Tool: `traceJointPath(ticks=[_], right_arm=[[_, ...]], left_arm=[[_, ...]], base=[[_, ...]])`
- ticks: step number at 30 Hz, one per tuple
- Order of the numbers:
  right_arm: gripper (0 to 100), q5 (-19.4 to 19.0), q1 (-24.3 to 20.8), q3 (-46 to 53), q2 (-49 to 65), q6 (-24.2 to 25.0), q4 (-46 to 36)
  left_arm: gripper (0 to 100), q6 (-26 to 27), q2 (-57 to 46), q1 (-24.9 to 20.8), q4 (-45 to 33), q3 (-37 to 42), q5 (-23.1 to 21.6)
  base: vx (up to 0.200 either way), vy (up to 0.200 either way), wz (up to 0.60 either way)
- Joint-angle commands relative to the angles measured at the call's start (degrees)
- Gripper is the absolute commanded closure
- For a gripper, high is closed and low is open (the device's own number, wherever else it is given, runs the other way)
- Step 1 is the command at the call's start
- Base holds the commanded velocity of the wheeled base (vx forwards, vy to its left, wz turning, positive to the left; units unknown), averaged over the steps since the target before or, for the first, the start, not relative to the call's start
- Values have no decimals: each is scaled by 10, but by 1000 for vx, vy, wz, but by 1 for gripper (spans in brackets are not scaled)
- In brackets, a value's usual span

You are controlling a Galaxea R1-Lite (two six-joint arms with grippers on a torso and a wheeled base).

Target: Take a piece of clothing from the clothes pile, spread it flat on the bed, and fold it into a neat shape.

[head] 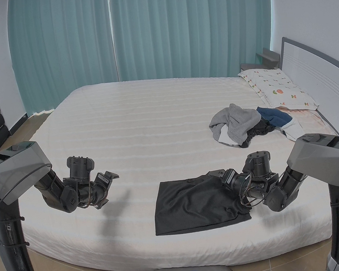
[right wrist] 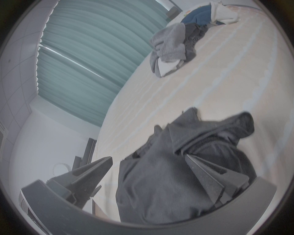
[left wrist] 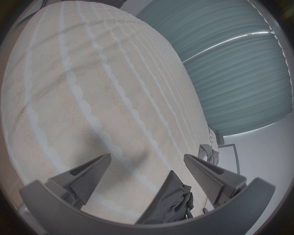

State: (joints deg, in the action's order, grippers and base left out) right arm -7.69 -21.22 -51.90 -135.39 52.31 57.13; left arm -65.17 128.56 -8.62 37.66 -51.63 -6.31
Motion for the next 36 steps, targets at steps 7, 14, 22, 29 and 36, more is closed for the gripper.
traceJointPath(ticks=[7,14,22,29,36], right_arm=[[0,33,51,-37,-57,-1,74],[0,32,83,-46,-68,2,80],[0,25,88,-27,-51,25,80],[0,7,109,-27,-48,25,80],[0,-10,112,-26,-51,25,80]], left_arm=[[0,0,1,0,0,0,0],[0,0,1,0,0,0,0],[0,0,1,0,0,0,0],[0,0,1,0,0,0,0],[0,0,1,0,0,0,0]], base=[[0,0,0],[0,0,0],[0,0,0],[0,0,0],[0,0,0]])
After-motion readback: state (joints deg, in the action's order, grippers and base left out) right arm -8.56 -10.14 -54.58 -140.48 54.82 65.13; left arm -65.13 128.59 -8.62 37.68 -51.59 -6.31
